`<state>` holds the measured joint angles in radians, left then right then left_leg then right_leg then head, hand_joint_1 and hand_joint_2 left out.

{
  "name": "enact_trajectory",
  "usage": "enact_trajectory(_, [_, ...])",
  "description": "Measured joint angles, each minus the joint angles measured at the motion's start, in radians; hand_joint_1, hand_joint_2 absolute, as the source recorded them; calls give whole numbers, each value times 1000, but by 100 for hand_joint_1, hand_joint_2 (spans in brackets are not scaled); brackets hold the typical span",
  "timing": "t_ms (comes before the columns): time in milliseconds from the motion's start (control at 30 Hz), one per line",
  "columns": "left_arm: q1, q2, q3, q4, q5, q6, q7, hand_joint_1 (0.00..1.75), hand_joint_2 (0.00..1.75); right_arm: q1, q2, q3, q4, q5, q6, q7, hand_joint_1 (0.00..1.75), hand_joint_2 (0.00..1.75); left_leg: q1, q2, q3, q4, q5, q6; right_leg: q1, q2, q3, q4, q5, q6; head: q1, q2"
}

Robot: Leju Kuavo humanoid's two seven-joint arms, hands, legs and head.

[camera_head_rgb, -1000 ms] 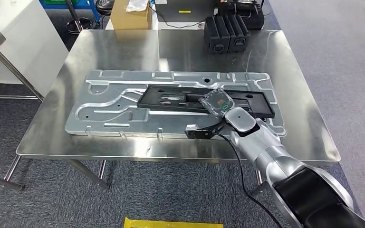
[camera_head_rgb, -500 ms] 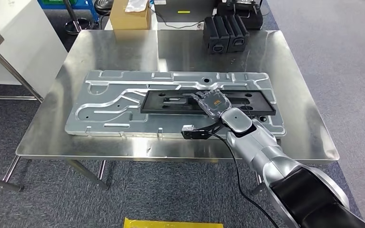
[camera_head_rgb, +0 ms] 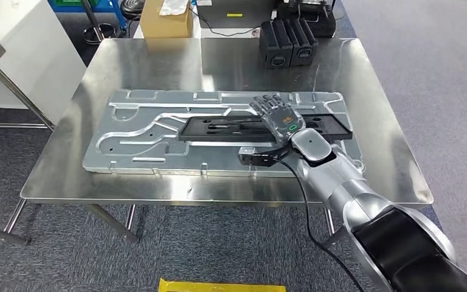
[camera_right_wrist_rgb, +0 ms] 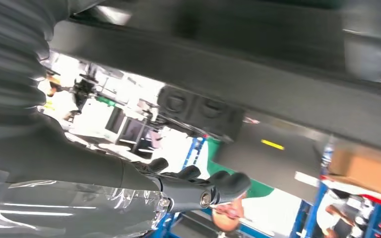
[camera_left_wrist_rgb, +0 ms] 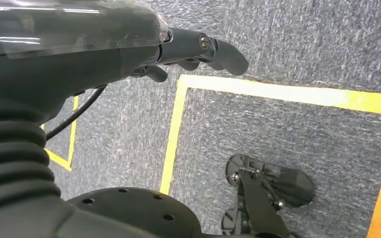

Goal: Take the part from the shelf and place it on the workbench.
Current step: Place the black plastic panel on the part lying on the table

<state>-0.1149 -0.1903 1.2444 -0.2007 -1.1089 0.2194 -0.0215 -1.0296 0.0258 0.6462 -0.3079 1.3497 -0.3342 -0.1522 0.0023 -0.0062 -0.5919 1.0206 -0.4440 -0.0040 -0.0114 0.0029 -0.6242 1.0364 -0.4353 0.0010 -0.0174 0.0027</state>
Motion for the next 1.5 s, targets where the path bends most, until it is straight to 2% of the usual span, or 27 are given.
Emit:
enact_trajectory(67, [0,1,2,0,5,6,2,0,0,-9,-6,0,-1,-1,-1,3,0,175,1,1,-10,24,-20,-11,-4,0,2,-7,4,-13,-2,0])
enact_trajectory(167, [-3,3,4,0,9,8,4,0,0,-17,-8,0,-2,-6,-2,6,0,175,6,1,-83,192,-107,-25,-5,0,4,-10,6,-22,-6,0])
enact_trajectory(200, [-4,4,5,0,10,8,4,0,0,-18,-9,0,-2,-9,-2,7,0,175,8,1,-111,252,-129,-28,-4,0,4,-9,6,-23,-6,0])
enact_trajectory(233, [-5,4,6,0,10,8,4,0,0,-18,-10,-1,-2,-11,-3,8,0,175,9,1,-124,280,-132,-30,-3,0,4,-8,6,-23,-6,0])
enact_trajectory(267, [-5,4,6,0,9,8,4,0,0,-18,-11,-1,-2,-14,-4,8,0,175,9,1,-119,269,-114,-29,-3,0,4,-8,6,-23,-6,0])
enact_trajectory(333, [-7,6,6,0,7,8,3,0,0,-19,-13,-4,-2,-19,-8,9,0,175,9,1,-60,143,-44,-23,-3,1,6,-6,5,-21,-6,0])
enact_trajectory(400, [-10,7,6,0,3,9,0,0,0,-23,-17,-7,-2,-23,-13,9,0,175,5,1,-5,28,-4,-13,0,2,4,-5,6,-15,-6,0])
enact_trajectory(500, [-14,9,6,0,-3,13,-4,0,0,-26,-28,-10,-2,-30,-23,8,0,175,1,-1,5,-3,1,0,2,3,1,-9,12,4,-5,0])
enact_trajectory(567, [-14,9,6,0,-6,15,-6,0,0,-29,-37,-12,-2,-33,-28,8,0,175,4,1,7,-15,11,14,1,2,-5,4,-1,13,-4,0])
enact_trajectory(633, [-16,9,6,0,-8,16,-8,0,0,-34,-46,-15,-2,-36,-32,8,0,175,7,3,8,-23,19,25,-1,2,-43,91,-57,18,-4,0])
enact_trajectory(700, [-19,9,6,0,-10,15,-8,0,0,-33,-53,-18,-2,-38,-34,8,0,175,6,4,5,-23,21,29,-2,2,-101,225,-120,23,-4,0])
enact_trajectory(733, [-20,9,6,0,-10,14,-7,0,0,-31,-57,-20,-1,-39,-35,8,0,175,6,4,4,-21,22,29,-4,2,-118,264,-131,25,-4,0])
enact_trajectory(767, [-20,9,6,0,-10,13,-6,0,0,-30,-59,-21,-1,-40,-35,8,0,175,6,4,2,-18,22,29,-5,2,-117,267,-122,27,-4,0])
enact_trajectory(800, [-20,9,6,0,-10,11,-5,0,0,-31,-61,-23,-1,-41,-35,8,0,175,6,3,1,-14,22,28,-7,1,-96,229,-96,28,-4,0])
enact_trajectory(833, [-21,9,6,0,-10,9,-4,0,0,-33,-62,-26,-1,-42,-36,8,0,175,6,2,-1,-8,20,25,-10,0,-61,162,-61,28,-4,0])
enact_trajectory(900, [-25,9,6,0,-9,4,-3,0,0,-39,-62,-31,-1,-45,-38,9,0,175,3,1,-10,6,16,17,-9,0,-3,44,-17,25,-4,0])
enact_trajectory(967, [-28,10,6,0,-8,1,-3,0,0,-40,-62,-33,-2,-47,-41,9,0,175,0,0,-20,13,18,8,-5,2,6,11,-11,18,-5,0])
enact_trajectory(1033, [-28,11,6,0,-8,1,-3,0,0,-39,-63,-35,-2,-48,-43,9,0,175,1,-1,-28,18,20,-3,-6,0,-1,9,-2,6,-5,0])
enact_trajectory(1067, [-28,12,6,0,-8,1,-3,0,0,-40,-64,-36,-2,-49,-44,9,0,175,1,0,-36,32,9,-8,-8,-1,-4,6,4,-3,-5,0])
enact_trajectory(1133, [-28,13,6,0,-10,3,-4,0,0,-42,-65,-39,-2,-49,-46,9,0,175,3,1,-67,110,-52,-19,-11,-4,-13,0,17,-17,-7,0])
enact_trajectory(1200, [-29,14,6,0,-10,4,-7,0,0,-44,-66,-42,-2,-51,-47,9,0,175,6,1,-107,235,-132,-26,-10,-4,-27,0,29,-21,-9,0])
enact_trajectory(1233, [-30,14,6,0,-10,5,-8,0,0,-44,-66,-43,-2,-52,-48,9,0,175,7,1,-117,281,-155,-28,-9,-4,-36,0,36,-20,-10,0])
enact_trajectory(1267, [-30,14,6,0,-10,6,-11,0,0,-44,-67,-44,-2,-53,-49,9,0,175,8,1,-110,293,-160,-28,-9,-4,-44,1,43,-19,-10,0])
enact_trajectory(1300, [-30,15,6,0,-10,6,-13,0,0,-44,-68,-47,-2,-54,-52,9,0,175,8,1,-83,263,-146,-27,-9,-4,-52,1,51,-17,-10,0])
enact_trajectory(1400, [-35,16,6,0,-10,7,-20,0,0,-49,-74,-57,-3,-55,-62,8,0,175,6,1,49,54,-84,-17,-8,-4,-71,1,73,-6,-9,0])
enact_trajectory(1433, [-38,17,6,0,-11,7,-22,0,0,-52,-77,-60,-4,-56,-65,9,0,175,3,0,70,13,-75,-12,-7,-4,-74,0,81,0,-9,0])
enact_trajectory(1500, [-40,17,6,0,-11,7,-24,0,0,-55,-82,-64,-5,-58,-70,9,0,175,-3,-1,70,-2,-63,-1,-8,-5,-76,-8,98,14,-8,0])
